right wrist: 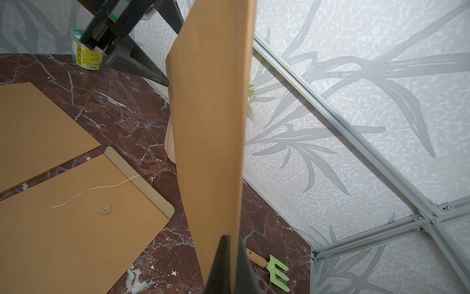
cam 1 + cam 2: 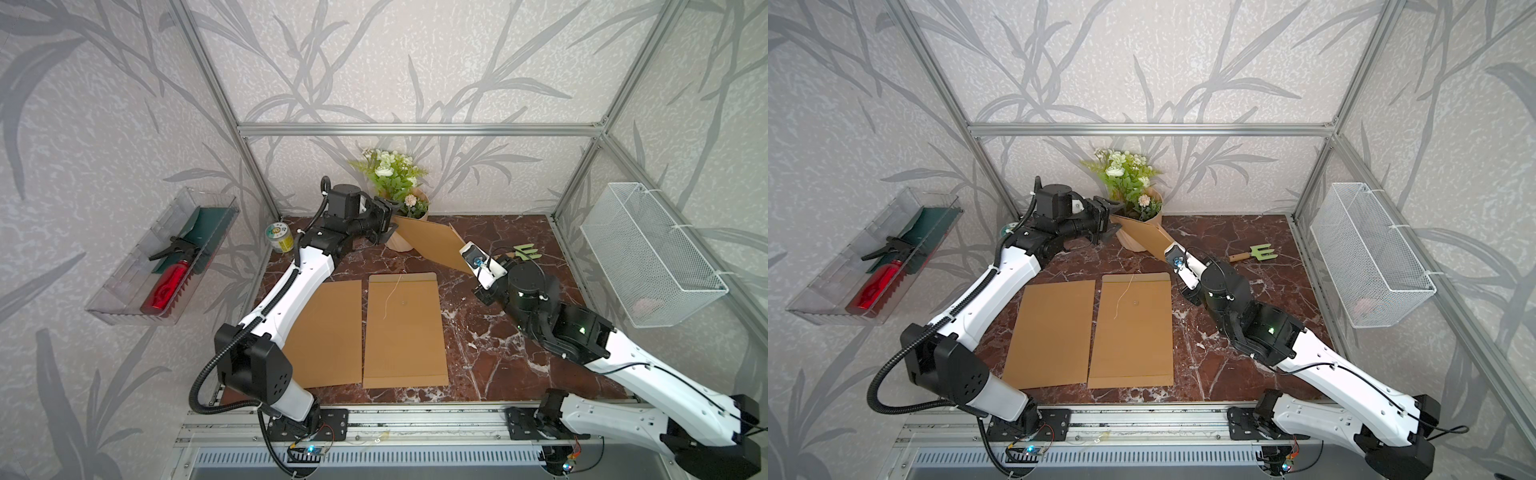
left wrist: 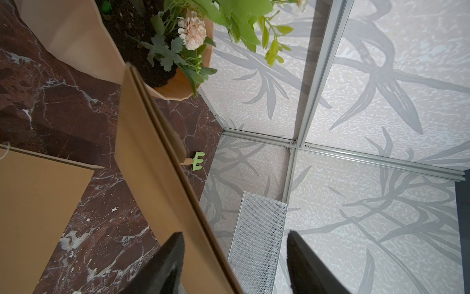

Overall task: Open the file bag
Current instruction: Pick up the file bag from the center of the board.

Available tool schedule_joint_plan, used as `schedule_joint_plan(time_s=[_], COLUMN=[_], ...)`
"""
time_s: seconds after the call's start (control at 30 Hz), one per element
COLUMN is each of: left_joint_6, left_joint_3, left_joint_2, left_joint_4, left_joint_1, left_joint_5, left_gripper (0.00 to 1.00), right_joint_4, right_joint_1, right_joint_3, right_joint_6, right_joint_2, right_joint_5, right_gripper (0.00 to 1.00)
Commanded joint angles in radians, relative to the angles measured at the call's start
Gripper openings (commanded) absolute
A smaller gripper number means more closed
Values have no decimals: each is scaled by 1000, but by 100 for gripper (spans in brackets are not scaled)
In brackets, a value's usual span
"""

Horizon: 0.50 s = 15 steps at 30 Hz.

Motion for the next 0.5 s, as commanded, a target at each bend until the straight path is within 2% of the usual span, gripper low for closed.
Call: schedule_joint_plan(time_s=[0.0,0.2,0.47], left_joint_6=[-39,-50,-66], left_joint_3=[1,0,-12], left_joint_2=[-7,2,5], left_joint_4=[57,93,128], left_joint_1=[-5,-7,-13], left_joint_5=[26,39,52], left_gripper=[61,46,33], right_joint_4=[58,76,128], right_joint_1=[13,26,38], right_joint_3=[31,28,20], right_joint_6=[-15,-32,-76], right_joint_2=[6,7,0], right_joint_5=[19,28,49], right_gripper=[0,0,0])
